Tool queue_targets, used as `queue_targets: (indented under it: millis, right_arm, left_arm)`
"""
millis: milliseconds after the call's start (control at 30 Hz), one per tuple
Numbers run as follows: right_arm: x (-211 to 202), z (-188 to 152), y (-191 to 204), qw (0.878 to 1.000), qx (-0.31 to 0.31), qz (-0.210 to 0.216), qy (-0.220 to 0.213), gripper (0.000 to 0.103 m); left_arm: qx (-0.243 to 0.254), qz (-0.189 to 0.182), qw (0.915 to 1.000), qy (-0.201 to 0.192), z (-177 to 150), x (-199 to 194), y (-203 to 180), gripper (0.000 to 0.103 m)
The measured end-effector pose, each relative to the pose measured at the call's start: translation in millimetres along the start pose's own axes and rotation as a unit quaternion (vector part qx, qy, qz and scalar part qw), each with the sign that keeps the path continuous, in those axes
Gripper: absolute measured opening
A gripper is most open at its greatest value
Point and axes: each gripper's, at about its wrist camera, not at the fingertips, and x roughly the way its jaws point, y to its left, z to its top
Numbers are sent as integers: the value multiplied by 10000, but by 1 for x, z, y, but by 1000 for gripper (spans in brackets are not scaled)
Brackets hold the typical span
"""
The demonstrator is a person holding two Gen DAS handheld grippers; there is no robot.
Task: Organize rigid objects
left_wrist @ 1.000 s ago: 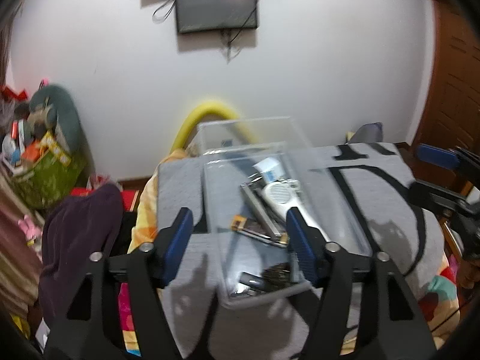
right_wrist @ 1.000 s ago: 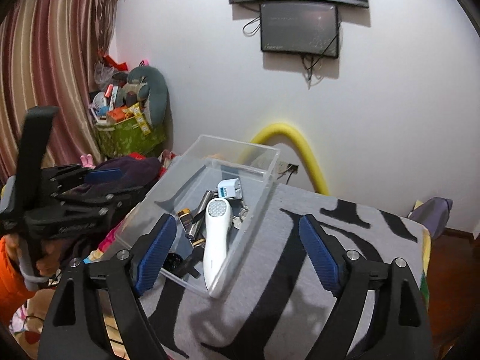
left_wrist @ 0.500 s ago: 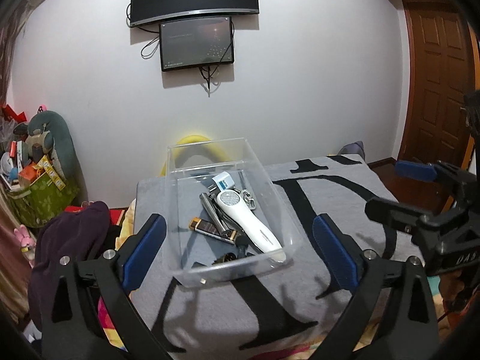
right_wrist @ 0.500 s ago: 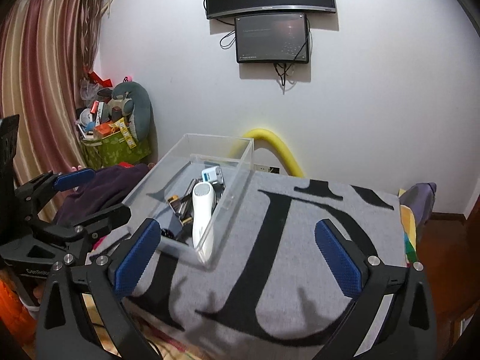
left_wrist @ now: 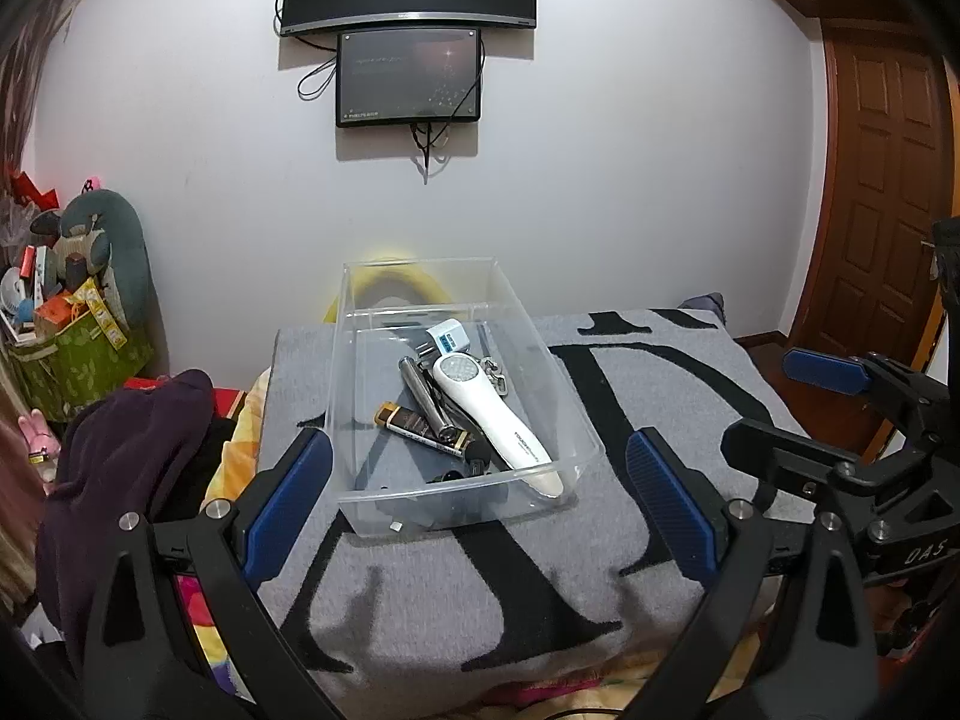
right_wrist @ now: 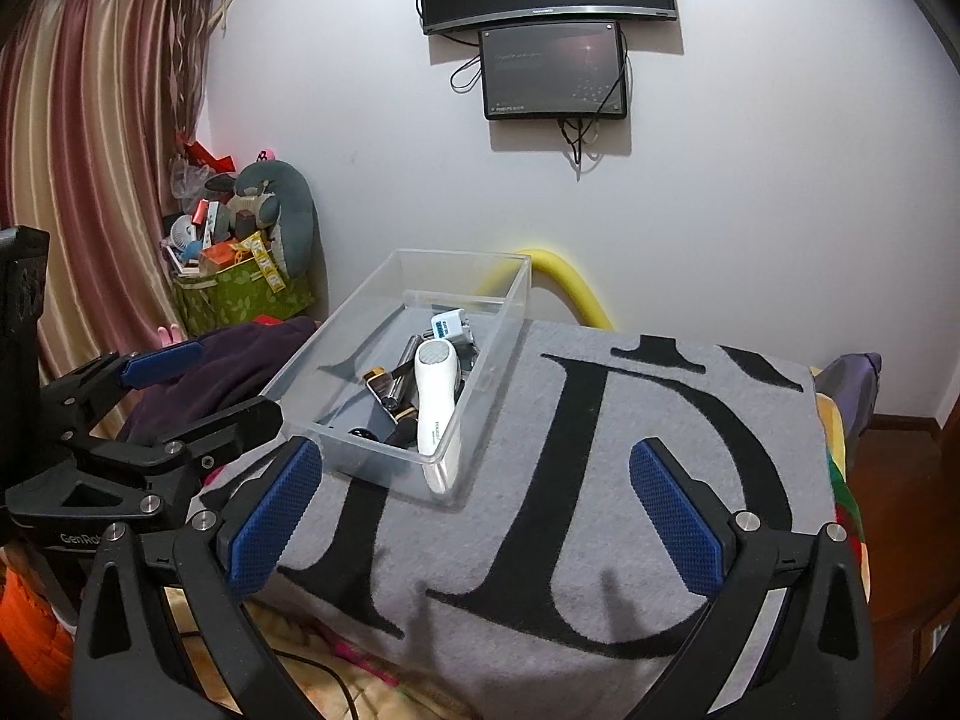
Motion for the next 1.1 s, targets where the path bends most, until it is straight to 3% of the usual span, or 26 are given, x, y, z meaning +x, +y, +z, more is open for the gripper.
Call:
queue_targets:
  millis: [1100]
  right_arm:
    - [1,-1,6,10000,18,-16,16,103]
  left_arm:
    - [-115,-110,9999,63,0,6,5,100]
